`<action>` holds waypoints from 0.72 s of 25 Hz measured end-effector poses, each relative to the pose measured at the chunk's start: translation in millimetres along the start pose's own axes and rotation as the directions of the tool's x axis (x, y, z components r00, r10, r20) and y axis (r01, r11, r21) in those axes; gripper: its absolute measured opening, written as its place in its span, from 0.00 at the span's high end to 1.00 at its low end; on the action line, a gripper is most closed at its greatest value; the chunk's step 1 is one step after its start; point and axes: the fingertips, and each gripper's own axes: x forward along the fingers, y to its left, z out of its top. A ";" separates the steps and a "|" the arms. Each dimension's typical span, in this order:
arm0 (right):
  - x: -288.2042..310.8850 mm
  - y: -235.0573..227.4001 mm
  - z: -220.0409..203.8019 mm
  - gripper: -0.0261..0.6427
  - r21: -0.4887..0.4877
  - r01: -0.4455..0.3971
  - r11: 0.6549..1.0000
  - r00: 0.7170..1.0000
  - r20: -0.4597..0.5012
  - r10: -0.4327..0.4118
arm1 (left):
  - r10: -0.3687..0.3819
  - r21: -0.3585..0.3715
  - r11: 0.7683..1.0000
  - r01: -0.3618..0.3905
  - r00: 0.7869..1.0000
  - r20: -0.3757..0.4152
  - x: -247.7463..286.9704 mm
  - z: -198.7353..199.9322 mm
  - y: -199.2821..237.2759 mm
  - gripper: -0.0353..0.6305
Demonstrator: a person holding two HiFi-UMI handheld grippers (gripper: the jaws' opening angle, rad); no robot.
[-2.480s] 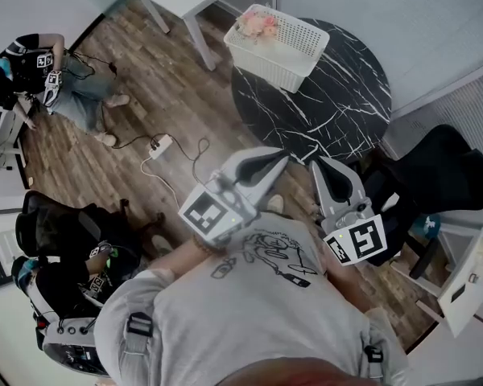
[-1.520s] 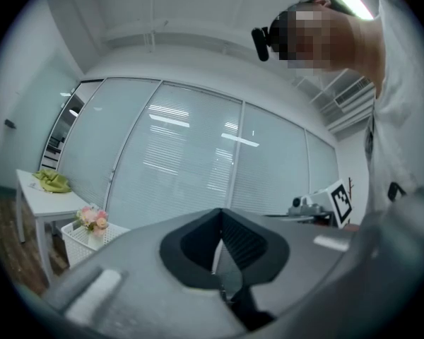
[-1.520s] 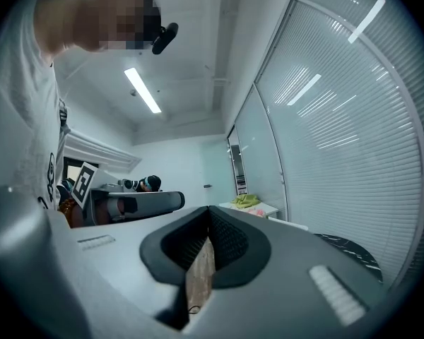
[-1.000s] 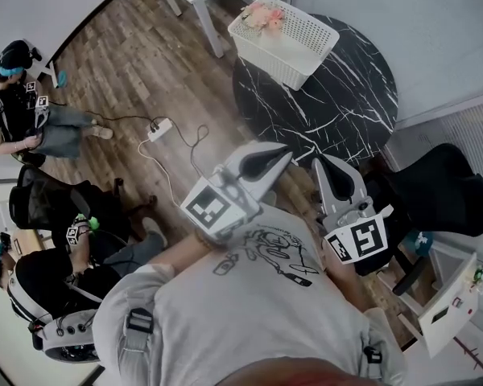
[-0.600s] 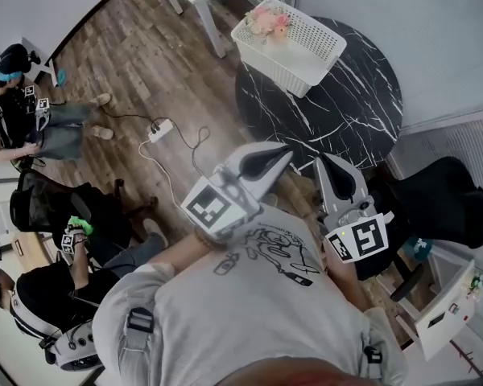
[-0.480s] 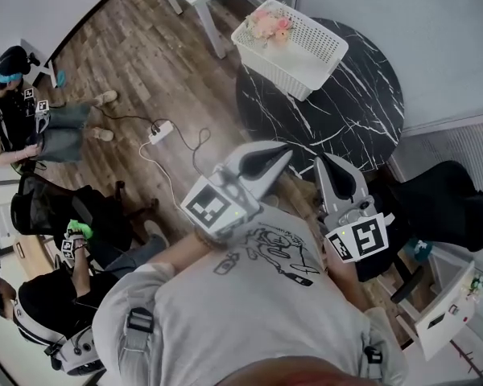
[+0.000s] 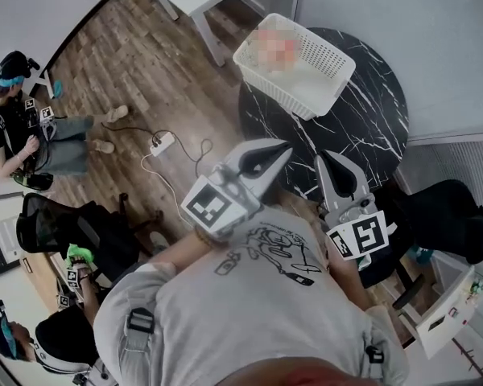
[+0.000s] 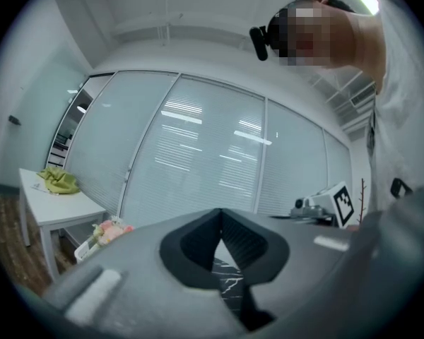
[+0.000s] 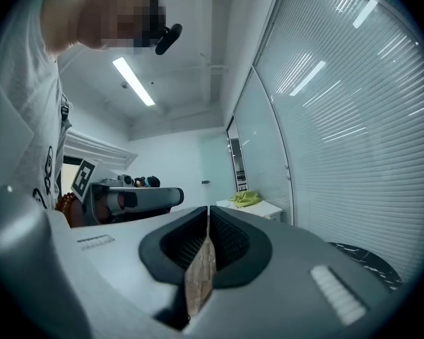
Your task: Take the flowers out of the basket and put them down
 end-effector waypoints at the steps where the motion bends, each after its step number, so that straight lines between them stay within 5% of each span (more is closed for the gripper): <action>1: 8.7 -4.3 0.5 0.93 -0.001 0.002 1.000 1.000 -0.001 -0.002 | -0.002 -0.001 1.000 0.002 1.000 -0.004 3.3 1.3 9.4 0.94; 18: 133.0 -85.6 -28.7 0.76 -0.077 0.002 0.997 0.998 -0.065 -0.007 | -0.044 0.058 0.997 0.048 0.996 -0.074 52.5 -4.3 144.3 0.94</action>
